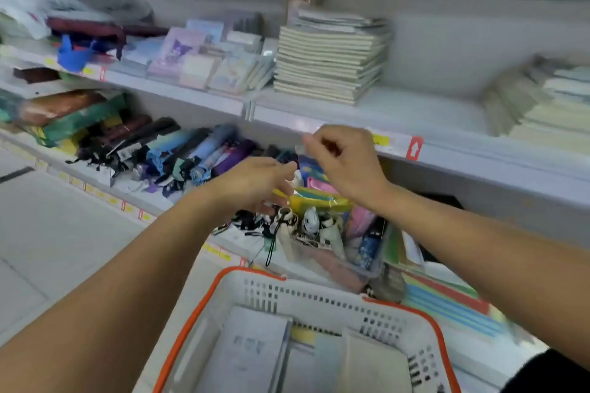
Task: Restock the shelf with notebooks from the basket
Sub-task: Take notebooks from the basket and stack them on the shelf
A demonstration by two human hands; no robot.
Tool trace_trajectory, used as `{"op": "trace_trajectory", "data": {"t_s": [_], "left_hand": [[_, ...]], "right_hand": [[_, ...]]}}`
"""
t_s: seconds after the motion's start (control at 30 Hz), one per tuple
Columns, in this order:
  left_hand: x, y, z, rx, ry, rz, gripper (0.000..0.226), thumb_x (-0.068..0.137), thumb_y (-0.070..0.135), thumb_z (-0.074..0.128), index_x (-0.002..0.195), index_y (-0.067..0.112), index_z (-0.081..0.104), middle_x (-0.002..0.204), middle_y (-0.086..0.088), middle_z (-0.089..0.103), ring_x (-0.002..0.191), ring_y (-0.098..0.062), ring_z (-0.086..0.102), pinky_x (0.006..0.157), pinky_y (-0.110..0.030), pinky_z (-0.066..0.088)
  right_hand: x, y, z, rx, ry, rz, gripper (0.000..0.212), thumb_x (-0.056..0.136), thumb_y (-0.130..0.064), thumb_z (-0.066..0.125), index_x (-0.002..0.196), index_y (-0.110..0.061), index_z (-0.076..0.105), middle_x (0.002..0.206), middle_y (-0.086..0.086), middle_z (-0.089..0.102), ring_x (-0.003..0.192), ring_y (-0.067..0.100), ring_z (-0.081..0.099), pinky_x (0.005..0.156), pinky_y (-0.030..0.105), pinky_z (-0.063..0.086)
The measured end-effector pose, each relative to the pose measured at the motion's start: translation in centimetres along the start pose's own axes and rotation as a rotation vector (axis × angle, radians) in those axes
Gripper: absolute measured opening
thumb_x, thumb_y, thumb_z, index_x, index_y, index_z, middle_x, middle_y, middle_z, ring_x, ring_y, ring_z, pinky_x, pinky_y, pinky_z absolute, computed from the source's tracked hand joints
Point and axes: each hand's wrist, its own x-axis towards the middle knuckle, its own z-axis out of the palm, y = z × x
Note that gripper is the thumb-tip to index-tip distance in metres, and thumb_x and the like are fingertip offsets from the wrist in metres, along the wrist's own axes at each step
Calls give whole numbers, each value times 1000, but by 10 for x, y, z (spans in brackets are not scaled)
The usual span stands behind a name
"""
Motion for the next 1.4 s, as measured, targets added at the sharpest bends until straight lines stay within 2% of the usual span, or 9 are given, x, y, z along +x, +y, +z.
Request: {"op": "trace_trajectory", "data": {"t_s": [0.13, 0.23, 0.37, 0.7, 0.87, 1.0, 1.13, 1.27, 1.4], "left_hand": [[-7, -26, 20, 500, -267, -88, 35, 98, 46, 50, 113, 17, 61, 107, -3, 69, 92, -19, 67, 76, -32, 57], [-14, -42, 33, 836, -529, -189, 39, 99, 46, 46, 120, 16, 58, 109, 1, 67, 98, -18, 67, 86, -38, 56], [-13, -51, 43, 992, -603, -187, 36, 99, 42, 47, 121, 17, 58, 107, 1, 66, 98, -18, 66, 79, -35, 54], [-13, -57, 63, 1039, -621, -153, 36, 98, 44, 48, 122, 19, 59, 107, 1, 66, 100, -19, 65, 85, -37, 54], [-17, -56, 78, 1120, -695, -148, 41, 98, 47, 47, 126, 19, 58, 111, 1, 65, 100, -17, 64, 94, -42, 52], [-15, -51, 81, 1166, -689, -127, 52, 91, 57, 51, 124, 18, 61, 96, 5, 64, 91, -13, 63, 94, -41, 51], [-18, -50, 84, 1127, -712, -244, 95, 60, 78, 59, 131, 14, 56, 94, 10, 59, 94, -12, 63, 80, -32, 54], [-14, -56, 74, 1186, -598, -155, 49, 85, 53, 65, 116, 15, 60, 91, 3, 60, 88, -20, 61, 76, -33, 50], [-17, -47, 45, 1324, -453, -4, 28, 97, 39, 54, 109, 14, 61, 86, 3, 58, 79, -16, 55, 77, -34, 40]], "right_hand": [[-167, 15, 31, -72, -1071, 229, 10, 95, -29, 67, 95, -19, 68, 84, -8, 65, 76, 2, 60, 73, 26, 48], [-257, 44, 28, -436, -1813, 357, 90, 87, -44, 74, 157, -15, 25, 161, 11, 26, 145, 28, 31, 116, 43, 31], [-303, 79, 6, -537, -1707, 279, 102, 84, -37, 79, 160, -21, 12, 168, 3, 3, 152, 29, 14, 123, 41, 19], [-312, 104, 1, -657, -1656, -65, 104, 81, -32, 80, 159, -19, 11, 164, 2, 21, 150, 28, 17, 118, 43, 28], [-294, 94, 6, -715, -1516, -317, 45, 87, -27, 72, 128, -18, 56, 130, 3, 56, 121, 27, 48, 101, 38, 38], [-233, 74, 14, -415, -1723, 129, 33, 84, -23, 79, 111, -6, 73, 113, 4, 68, 105, 23, 61, 84, 26, 44], [-156, 44, 15, -32, -1451, 229, 28, 79, -30, 83, 101, -13, 79, 73, -20, 68, 69, -6, 58, 68, 18, 47], [-132, 22, 24, 452, -1034, 446, 8, 80, -27, 82, 87, -25, 80, 76, -12, 74, 65, -5, 60, 61, 10, 46], [-170, 51, 39, 372, -974, 782, 54, 76, -24, 86, 123, -18, 60, 112, -1, 71, 98, 18, 70, 79, 32, 61]]}}
